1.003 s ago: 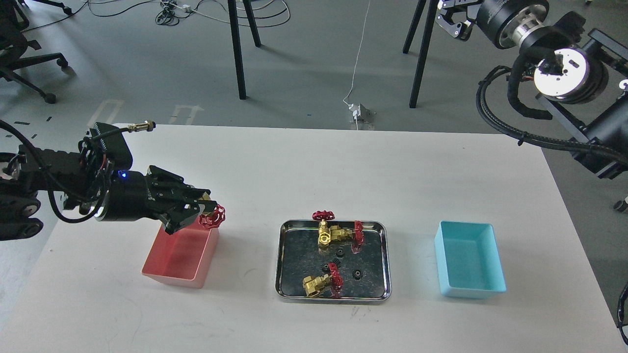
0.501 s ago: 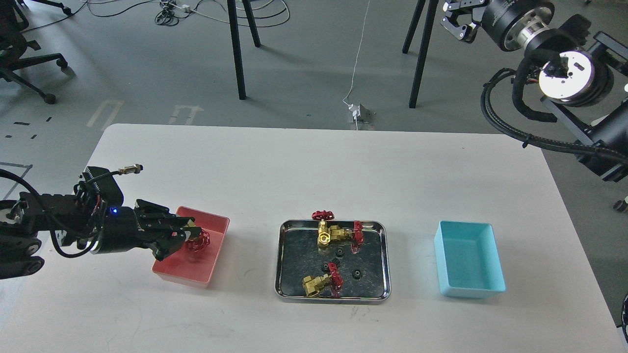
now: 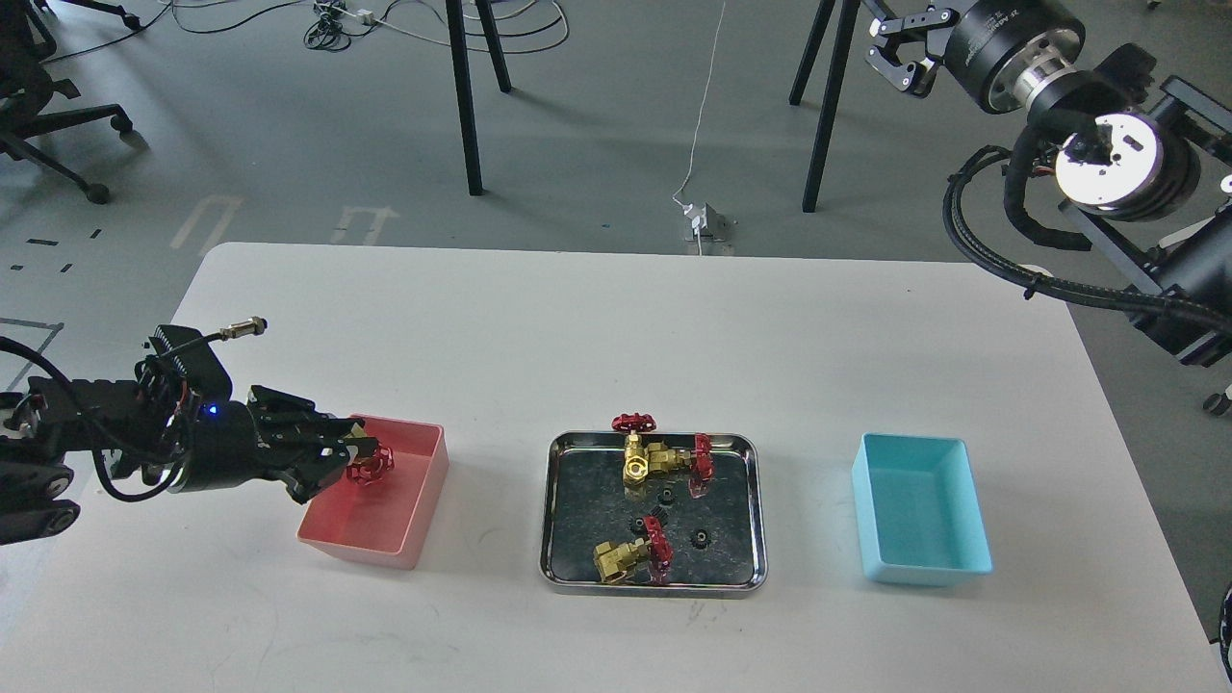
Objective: Place valve in pink box and gear in blue box
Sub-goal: 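Lower the valve into the pink box and open the left gripper, then raise the left arm away and move the right gripper over the tray, then grasp a small brass fitting on the tray with the right gripper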
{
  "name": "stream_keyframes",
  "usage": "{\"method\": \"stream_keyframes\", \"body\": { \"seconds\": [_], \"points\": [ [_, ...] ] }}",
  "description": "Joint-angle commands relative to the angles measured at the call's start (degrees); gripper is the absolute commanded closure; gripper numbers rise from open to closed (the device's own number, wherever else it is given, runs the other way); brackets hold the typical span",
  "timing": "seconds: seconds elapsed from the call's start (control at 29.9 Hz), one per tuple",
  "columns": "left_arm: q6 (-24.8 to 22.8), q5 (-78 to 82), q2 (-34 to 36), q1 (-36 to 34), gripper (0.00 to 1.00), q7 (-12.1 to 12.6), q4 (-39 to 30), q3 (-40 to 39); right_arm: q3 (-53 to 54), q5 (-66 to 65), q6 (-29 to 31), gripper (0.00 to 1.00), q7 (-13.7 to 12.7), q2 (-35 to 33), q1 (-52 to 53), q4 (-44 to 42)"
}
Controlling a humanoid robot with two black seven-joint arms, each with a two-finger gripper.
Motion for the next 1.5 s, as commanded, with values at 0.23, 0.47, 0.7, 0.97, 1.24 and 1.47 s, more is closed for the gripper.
{"method": "stream_keyframes", "body": {
  "seconds": [0.23,0.47,0.7,0.97,1.24,1.47],
  "points": [
    [-0.4,-0.8,-0.4,2.1,0.28,0.0,0.9,-5.3,-0.4,-0.1,-0.1,0.00,0.0,-0.6,-0.2,0.5],
    [-6.0,-10.6,5.4,2.1,0.22,0.0,-4.1,-25.0,-13.9,-22.6,0.4,0.00,0.1,-2.8,3.7,7.1],
    [-21.5,-47.6,6.3,3.1,0.19,0.0,-10.6,-49.5,-50.3,-56.0,3.9,0.00,0.6,-3.0,21.7,14.3],
    [-34.3,-72.2,-0.7,5.8,0.17,0.0,-10.3,-69.9,-68.6,-75.7,21.9,0.00,0.7,5.0,35.8,28.9],
    [-33.9,-72.3,-3.0,8.3,0.17,0.0,-10.8,-70.5,-78.6,-80.3,23.7,0.02,0.5,16.5,33.7,31.1],
    [-33.8,-72.3,-4.5,10.6,0.17,0.0,-11.0,-71.1,-79.0,-80.3,21.5,0.34,0.5,25.9,29.6,21.7]
  ]
}}
